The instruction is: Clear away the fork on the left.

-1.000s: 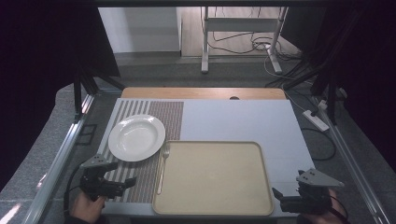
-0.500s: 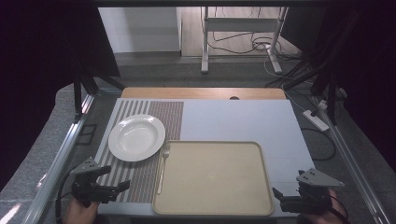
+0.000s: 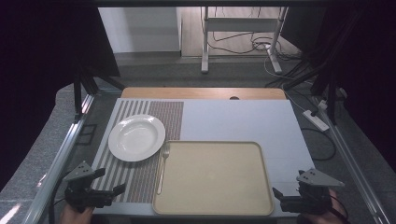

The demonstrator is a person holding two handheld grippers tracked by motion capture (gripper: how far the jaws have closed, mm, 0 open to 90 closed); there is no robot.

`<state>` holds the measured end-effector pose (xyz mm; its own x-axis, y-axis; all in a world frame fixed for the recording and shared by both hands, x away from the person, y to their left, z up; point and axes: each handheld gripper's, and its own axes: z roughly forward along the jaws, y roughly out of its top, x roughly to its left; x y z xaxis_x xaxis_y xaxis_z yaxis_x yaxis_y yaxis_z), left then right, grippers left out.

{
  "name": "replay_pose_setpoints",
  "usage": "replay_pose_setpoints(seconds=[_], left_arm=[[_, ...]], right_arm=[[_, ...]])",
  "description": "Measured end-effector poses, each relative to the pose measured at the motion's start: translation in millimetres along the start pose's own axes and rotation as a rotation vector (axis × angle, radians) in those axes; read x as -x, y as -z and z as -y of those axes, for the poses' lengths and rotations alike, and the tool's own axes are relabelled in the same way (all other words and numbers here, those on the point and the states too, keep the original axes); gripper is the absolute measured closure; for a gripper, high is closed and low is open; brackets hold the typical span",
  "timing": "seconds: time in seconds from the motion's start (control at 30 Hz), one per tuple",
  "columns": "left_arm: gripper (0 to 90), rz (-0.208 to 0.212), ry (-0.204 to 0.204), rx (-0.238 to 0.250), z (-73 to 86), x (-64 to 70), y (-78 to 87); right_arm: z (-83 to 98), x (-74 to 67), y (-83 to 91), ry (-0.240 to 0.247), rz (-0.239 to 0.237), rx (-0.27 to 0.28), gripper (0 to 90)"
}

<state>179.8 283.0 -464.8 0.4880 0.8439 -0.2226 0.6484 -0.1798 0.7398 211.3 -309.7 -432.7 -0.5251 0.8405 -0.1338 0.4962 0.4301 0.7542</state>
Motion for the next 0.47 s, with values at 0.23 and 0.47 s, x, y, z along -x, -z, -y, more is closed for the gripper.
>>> replay_pose_setpoints(seconds=[0.23, 0.47], left_arm=[[0.0, -0.019, -0.014, -0.008, 2.6, 2.6, 3.1], [0.0, -0.018, -0.012, -0.003, 3.0, 2.6, 4.2]], right_arm=[[-0.4, -0.7, 0.2, 0.004, 0.004, -0.002, 0.0], [-0.2, -0.8, -0.4, 0.008, 0.003, -0.003, 0.0]])
